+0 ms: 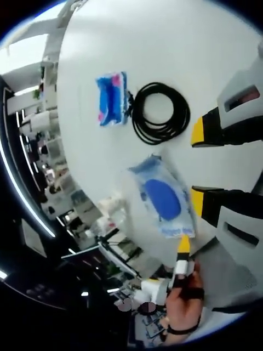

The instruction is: Arrange the tabletop items into an orderly group along one side of the table until the central work area is clear of visible clutter.

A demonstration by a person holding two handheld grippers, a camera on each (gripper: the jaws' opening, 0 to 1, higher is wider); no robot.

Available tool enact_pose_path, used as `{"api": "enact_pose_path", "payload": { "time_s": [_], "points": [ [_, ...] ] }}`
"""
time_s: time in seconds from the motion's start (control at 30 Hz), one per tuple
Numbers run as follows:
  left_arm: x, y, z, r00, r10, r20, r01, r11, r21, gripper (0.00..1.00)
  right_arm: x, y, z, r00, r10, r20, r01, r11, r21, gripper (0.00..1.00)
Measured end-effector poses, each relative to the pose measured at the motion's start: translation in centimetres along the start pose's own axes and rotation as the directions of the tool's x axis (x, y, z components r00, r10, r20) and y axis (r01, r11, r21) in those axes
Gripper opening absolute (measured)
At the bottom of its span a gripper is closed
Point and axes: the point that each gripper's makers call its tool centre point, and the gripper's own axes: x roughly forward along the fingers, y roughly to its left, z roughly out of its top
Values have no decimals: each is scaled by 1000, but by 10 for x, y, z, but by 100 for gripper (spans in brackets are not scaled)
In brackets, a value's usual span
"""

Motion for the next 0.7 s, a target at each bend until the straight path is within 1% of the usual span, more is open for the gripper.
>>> {"api": "enact_pose_path", "payload": {
  "time_s": [0.13,0.2,0.23,0.27,0.4,0.57,0.7],
  "points": [
    [-1,10,6,999,24,25,-23,999,-28,0,2,-1,1,1000,-2,-7,2,1000,8,26],
    [-1,12,9,999,26,39,-24,999,-46,0,4,-2,0,1000,-3,-12,3,1000,11,26],
    [0,12,11,998,20,52,-17,998,-57,0,5,-1,-1,1000,-3,-18,3,1000,13,26],
    [0,10,15,997,7,78,0,997,-79,0,6,0,-2,1000,-3,-22,3,1000,14,26],
    [-2,11,20,994,-3,110,16,993,-113,0,11,3,-4,1000,-4,-28,5,1000,28,25],
    [-2,11,24,991,-10,130,28,990,-139,2,20,9,-7,1000,-2,-30,4,997,73,24],
    [-1,9,23,992,-13,125,30,991,-134,3,29,16,-5,999,6,-39,-3,998,70,24]
  ]
}}
